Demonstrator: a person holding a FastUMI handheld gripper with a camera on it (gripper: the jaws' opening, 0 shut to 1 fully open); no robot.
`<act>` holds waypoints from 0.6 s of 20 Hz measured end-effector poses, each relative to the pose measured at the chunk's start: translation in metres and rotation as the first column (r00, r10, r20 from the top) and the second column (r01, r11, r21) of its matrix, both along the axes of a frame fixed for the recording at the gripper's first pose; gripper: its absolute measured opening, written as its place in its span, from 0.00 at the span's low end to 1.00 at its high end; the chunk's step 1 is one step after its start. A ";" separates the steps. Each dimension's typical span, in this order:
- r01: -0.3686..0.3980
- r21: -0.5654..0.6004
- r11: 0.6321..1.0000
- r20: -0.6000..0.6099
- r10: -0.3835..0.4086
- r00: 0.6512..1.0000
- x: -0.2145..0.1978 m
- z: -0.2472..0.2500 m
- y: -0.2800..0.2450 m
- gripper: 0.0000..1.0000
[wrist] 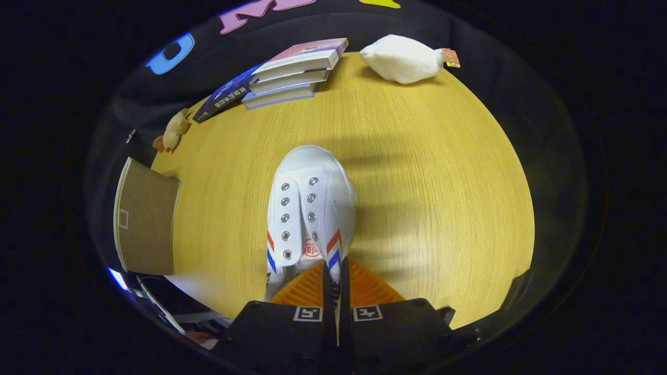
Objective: Open the storage box then place both shoes into the box .Put the left shoe in first, then the right shoe, with the right side of both shoes facing outward in a uniform manner.
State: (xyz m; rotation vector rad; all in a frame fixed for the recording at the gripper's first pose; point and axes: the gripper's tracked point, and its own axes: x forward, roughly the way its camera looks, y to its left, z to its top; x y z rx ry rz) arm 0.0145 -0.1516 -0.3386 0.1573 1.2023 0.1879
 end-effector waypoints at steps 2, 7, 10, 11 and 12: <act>0.019 0.023 1.000 -0.002 -0.019 1.000 -0.005 0.011 0.011 0.06; 0.078 0.095 0.992 0.013 -0.080 0.997 -0.006 0.051 0.049 0.07; 0.068 0.101 0.993 0.077 -0.076 0.994 -0.001 0.091 0.073 0.07; 0.062 0.105 0.993 0.095 -0.072 0.993 0.001 0.103 0.083 0.06; 0.060 0.111 0.992 0.111 -0.073 0.991 0.000 0.116 0.093 0.07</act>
